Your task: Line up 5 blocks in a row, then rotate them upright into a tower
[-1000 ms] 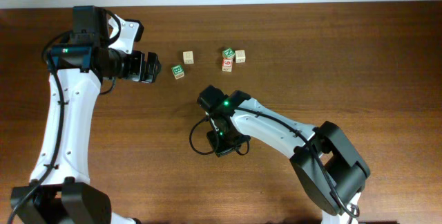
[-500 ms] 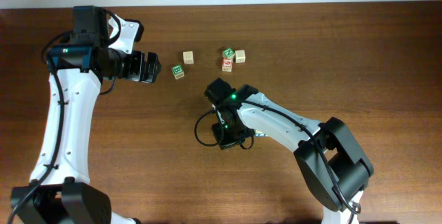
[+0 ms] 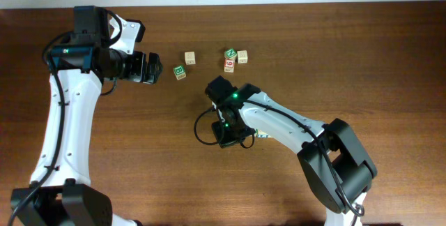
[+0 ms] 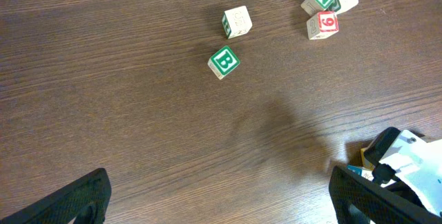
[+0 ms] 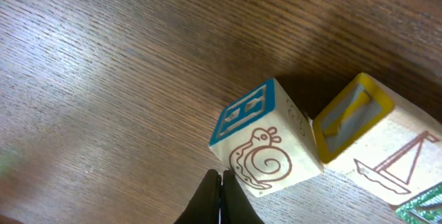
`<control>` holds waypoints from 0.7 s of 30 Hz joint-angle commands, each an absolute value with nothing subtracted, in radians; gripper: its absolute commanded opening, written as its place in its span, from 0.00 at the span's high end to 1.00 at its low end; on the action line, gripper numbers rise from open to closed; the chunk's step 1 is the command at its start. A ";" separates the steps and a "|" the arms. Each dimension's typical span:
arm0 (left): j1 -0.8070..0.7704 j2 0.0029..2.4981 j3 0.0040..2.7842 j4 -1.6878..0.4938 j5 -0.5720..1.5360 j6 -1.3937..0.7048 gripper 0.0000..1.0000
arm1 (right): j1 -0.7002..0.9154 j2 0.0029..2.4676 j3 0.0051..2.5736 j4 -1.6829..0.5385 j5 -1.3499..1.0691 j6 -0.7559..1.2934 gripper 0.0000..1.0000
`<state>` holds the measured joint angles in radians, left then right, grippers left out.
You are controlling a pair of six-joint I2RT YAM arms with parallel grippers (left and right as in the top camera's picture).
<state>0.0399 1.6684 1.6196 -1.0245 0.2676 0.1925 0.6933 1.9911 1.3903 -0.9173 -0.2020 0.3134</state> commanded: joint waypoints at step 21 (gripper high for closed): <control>0.039 1.674 1.637 -1.023 0.265 0.191 0.01 | 0.692 1.999 1.414 -0.846 -0.147 0.341 0.96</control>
<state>0.0399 1.6684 1.6196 -1.0245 0.2676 0.1925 0.6933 1.9907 1.3911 -0.8532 -0.1852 0.3149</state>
